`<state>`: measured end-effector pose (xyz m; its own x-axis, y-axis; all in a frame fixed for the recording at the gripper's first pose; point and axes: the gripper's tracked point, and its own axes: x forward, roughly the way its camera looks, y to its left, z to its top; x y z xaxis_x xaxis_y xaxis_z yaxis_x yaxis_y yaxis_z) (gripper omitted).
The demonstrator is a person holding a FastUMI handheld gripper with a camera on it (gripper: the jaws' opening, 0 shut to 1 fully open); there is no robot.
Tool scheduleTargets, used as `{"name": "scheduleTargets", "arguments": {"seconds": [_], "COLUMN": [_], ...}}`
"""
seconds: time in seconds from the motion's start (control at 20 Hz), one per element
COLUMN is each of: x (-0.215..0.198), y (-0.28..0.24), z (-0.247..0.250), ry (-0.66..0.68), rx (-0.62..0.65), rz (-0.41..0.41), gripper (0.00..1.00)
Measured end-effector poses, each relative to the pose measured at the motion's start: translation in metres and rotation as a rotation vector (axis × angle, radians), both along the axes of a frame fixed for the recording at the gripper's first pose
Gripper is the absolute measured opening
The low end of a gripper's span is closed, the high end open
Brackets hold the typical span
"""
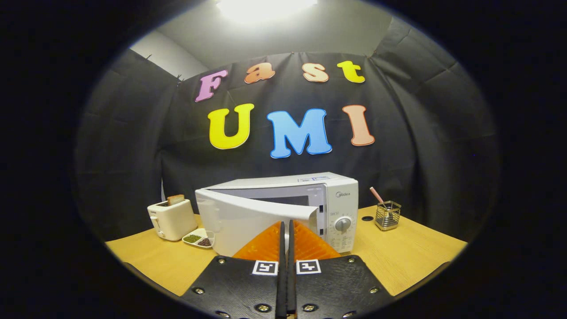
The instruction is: Open the microwave, put the food inside, and close the microwave door.
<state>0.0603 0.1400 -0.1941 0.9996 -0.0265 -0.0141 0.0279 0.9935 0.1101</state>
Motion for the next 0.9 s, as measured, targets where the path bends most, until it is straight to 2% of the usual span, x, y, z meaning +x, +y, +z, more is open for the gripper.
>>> {"name": "scheduleTargets", "arguments": {"seconds": [0.4, 0.55, 0.9], "x": [0.060, 0.084, 0.122], "y": [-0.035, -0.043, -0.054], "z": [-0.001, -0.003, 0.001], "ry": [0.019, 0.044, 0.067], "rx": [0.072, 0.049, 0.086], "rz": [-0.028, -0.034, 0.004], "gripper": [0.01, 0.01, 0.01]}}
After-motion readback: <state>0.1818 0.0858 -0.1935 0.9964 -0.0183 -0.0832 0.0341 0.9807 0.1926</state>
